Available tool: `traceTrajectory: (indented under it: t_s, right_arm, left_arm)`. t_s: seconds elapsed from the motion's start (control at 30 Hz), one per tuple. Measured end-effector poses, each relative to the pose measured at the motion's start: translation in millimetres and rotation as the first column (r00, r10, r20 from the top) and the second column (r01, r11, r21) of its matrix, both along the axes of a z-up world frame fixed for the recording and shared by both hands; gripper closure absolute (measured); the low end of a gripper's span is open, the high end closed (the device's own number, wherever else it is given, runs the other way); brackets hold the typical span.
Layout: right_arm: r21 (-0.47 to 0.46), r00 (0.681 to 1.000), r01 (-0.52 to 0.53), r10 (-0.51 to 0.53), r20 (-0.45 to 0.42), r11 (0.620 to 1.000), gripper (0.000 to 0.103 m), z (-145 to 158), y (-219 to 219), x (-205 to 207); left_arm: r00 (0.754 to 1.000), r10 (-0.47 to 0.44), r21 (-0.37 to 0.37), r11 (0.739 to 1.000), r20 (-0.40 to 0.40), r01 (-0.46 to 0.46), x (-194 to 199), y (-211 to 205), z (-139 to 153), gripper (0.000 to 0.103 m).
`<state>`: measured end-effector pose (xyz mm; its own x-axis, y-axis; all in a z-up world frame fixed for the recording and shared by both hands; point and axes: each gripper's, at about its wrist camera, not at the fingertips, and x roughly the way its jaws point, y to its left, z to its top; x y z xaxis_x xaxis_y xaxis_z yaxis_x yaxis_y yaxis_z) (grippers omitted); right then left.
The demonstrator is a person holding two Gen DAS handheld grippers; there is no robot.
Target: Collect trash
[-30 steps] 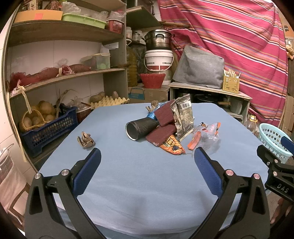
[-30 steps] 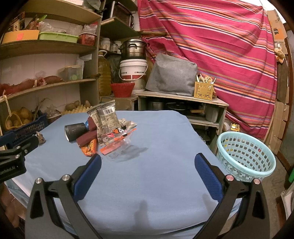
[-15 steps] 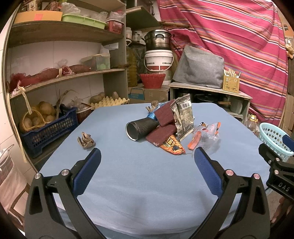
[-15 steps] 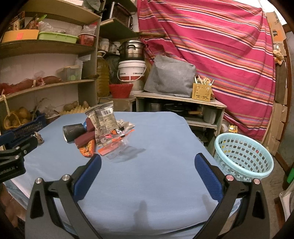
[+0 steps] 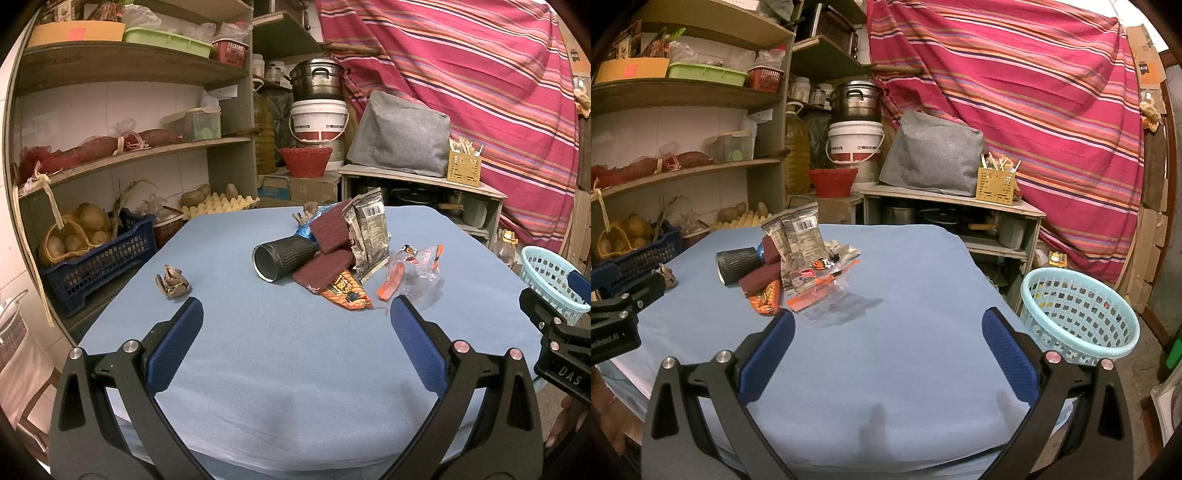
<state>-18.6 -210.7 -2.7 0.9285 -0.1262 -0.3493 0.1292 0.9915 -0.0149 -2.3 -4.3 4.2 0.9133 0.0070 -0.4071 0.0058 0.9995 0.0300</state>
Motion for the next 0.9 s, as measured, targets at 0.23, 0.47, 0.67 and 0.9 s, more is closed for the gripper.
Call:
traceTrajectory:
  t_s: [0.23, 0.47, 0.67, 0.9]
  right_arm:
    - [-0.001, 1.0, 0.0, 0.0, 0.0, 1.0, 0.004, 0.1, -0.2, 0.0]
    - [-0.004, 1.0, -0.001, 0.001, -0.001, 1.0, 0.004, 0.2, 0.7, 0.0]
    - [-0.003, 1.0, 0.0, 0.0, -0.001, 1.0, 0.004, 0.0, -0.6, 0.0]
    - [-0.005, 1.0, 0.001, -0.001, -0.002, 1.0, 0.004, -0.2, -2.6, -0.4]
  left_arm:
    - [1.0, 0.002, -0.001, 1.0, -0.001, -0.002, 0.3, 0.4, -0.1, 0.005]
    - [1.0, -0.001, 0.002, 1.0, 0.0, 0.001, -0.4, -2.2, 2.1, 0.005]
    - [1.0, 0.003, 0.001, 1.0, -0.003, -0.003, 0.1, -2.9, 2.4, 0.005]
    - [1.0, 0.0, 0.002, 1.0, -0.002, 0.0, -1.4, -5.9, 1.7, 0.005]
